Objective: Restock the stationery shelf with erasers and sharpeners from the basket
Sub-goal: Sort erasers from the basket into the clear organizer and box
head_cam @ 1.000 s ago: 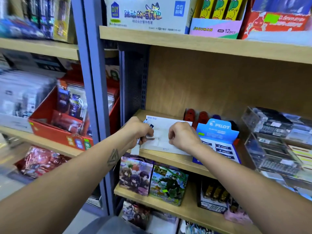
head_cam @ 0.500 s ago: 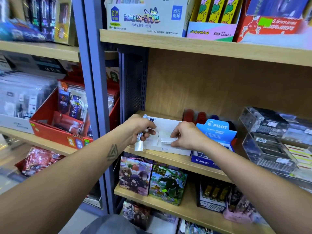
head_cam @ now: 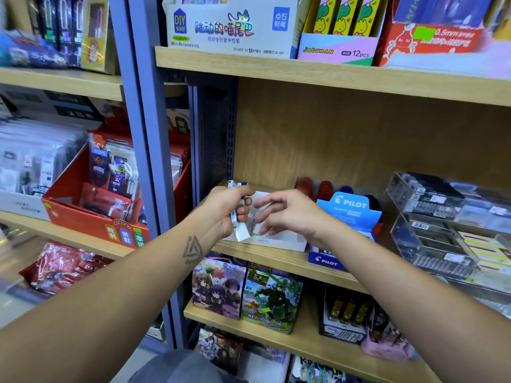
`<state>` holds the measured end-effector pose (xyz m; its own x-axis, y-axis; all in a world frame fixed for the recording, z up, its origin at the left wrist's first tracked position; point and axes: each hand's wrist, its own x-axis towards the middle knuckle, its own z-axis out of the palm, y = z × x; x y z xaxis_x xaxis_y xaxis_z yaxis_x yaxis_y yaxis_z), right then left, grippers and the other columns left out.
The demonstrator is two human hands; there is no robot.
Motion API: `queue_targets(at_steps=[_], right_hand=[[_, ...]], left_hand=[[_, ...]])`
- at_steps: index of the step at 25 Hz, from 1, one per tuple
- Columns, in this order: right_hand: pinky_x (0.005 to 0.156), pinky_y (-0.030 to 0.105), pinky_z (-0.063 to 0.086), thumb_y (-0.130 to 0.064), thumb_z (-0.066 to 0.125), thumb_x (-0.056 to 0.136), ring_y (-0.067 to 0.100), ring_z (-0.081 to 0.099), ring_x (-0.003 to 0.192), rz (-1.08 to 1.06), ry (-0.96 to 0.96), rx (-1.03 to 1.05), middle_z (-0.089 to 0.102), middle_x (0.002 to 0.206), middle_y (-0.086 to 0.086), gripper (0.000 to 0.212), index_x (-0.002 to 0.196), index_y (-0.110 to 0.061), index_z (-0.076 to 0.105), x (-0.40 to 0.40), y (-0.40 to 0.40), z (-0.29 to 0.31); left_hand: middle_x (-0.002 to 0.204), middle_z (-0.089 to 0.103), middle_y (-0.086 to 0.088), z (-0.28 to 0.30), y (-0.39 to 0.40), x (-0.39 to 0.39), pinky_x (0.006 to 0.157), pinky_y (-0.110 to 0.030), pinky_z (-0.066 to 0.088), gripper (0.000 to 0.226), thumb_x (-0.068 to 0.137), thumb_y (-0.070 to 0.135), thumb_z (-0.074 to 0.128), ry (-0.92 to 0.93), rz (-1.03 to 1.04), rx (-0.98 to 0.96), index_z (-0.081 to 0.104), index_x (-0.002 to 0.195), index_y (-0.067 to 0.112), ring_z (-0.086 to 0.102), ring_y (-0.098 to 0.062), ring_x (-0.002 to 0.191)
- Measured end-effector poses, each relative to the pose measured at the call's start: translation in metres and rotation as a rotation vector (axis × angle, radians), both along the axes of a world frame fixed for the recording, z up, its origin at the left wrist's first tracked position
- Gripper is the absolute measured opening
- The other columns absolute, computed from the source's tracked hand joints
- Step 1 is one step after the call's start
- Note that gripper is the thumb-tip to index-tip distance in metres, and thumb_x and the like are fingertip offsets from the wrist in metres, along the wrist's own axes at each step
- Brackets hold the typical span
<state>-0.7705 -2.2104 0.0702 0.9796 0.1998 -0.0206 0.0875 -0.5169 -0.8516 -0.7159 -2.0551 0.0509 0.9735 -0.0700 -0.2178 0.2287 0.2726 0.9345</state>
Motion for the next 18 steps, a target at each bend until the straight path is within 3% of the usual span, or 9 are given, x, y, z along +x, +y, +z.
queue_targets(at_steps=[2, 4, 7, 10, 12, 15, 18], right_hand=[[0.081, 0.035, 0.06, 0.003, 0.076, 0.08, 0.025, 0.072, 0.083, 0.062, 0.116, 0.25, 0.075, 0.093, 0.018, 0.045, 0.12, -0.008, 0.057, -0.008, 0.005, 0.001], [0.081, 0.038, 0.059, 0.003, 0.08, 0.077, 0.024, 0.07, 0.079, 0.022, 0.104, 0.241, 0.074, 0.086, 0.014, 0.047, 0.116, -0.005, 0.056, -0.008, 0.004, -0.005], [0.076, 0.036, 0.061, 0.008, 0.076, 0.079, 0.027, 0.069, 0.073, 0.005, 0.16, 0.289, 0.07, 0.08, 0.017, 0.03, 0.105, 0.002, 0.062, -0.007, -0.001, -0.004], [0.067, 0.031, 0.061, 0.009, 0.069, 0.083, 0.022, 0.069, 0.064, -0.098, 0.1, 0.219, 0.068, 0.075, 0.019, 0.015, 0.096, 0.004, 0.068, -0.002, -0.012, 0.006], [0.06, 0.026, 0.057, 0.005, 0.067, 0.085, 0.017, 0.066, 0.058, -0.187, 0.026, 0.036, 0.066, 0.071, 0.013, 0.009, 0.091, 0.001, 0.071, 0.004, -0.022, 0.01], [0.063, 0.031, 0.059, 0.004, 0.065, 0.086, 0.02, 0.065, 0.057, -0.241, 0.068, -0.093, 0.066, 0.07, 0.015, 0.009, 0.092, 0.002, 0.072, 0.01, -0.028, 0.007], [0.062, 0.029, 0.06, 0.005, 0.066, 0.086, 0.019, 0.065, 0.054, -0.226, 0.16, -0.126, 0.066, 0.068, 0.016, 0.01, 0.094, 0.002, 0.071, 0.012, -0.021, -0.001]], left_hand=[[0.059, 0.051, -0.006, 0.002, -0.006, -0.001, 0.038, -0.019, 0.026, 0.01, 0.088, 0.004, 0.061, -0.021, 0.062, -0.059, 0.054, 0.084, 0.008, 0.031, -0.013, 0.039], [0.061, 0.051, -0.006, 0.001, -0.01, -0.002, 0.039, -0.02, 0.03, 0.01, 0.088, 0.005, 0.062, -0.022, 0.117, -0.124, 0.054, 0.085, 0.009, 0.031, -0.013, 0.04], [0.061, 0.051, -0.006, 0.002, -0.015, -0.003, 0.044, -0.023, 0.042, 0.009, 0.088, 0.005, 0.063, -0.048, 0.176, -0.211, 0.055, 0.084, 0.008, 0.03, -0.013, 0.038], [0.059, 0.049, -0.008, 0.004, -0.013, 0.0, 0.047, -0.026, 0.045, 0.013, 0.089, 0.004, 0.062, -0.128, 0.234, -0.137, 0.055, 0.078, 0.008, 0.029, -0.013, 0.035], [0.062, 0.049, -0.009, 0.002, -0.005, 0.002, 0.043, -0.024, 0.04, 0.017, 0.09, 0.003, 0.06, -0.203, 0.211, 0.105, 0.052, 0.077, 0.01, 0.033, -0.013, 0.038], [0.064, 0.058, -0.01, -0.004, 0.01, -0.001, 0.037, -0.021, 0.035, 0.012, 0.089, 0.005, 0.061, -0.357, 0.018, 0.68, 0.055, 0.079, 0.009, 0.041, -0.016, 0.041], [0.067, 0.069, -0.007, -0.004, 0.011, -0.006, 0.038, -0.021, 0.035, 0.003, 0.085, 0.007, 0.063, -0.426, -0.127, 0.962, 0.061, 0.086, 0.005, 0.043, -0.014, 0.038]])
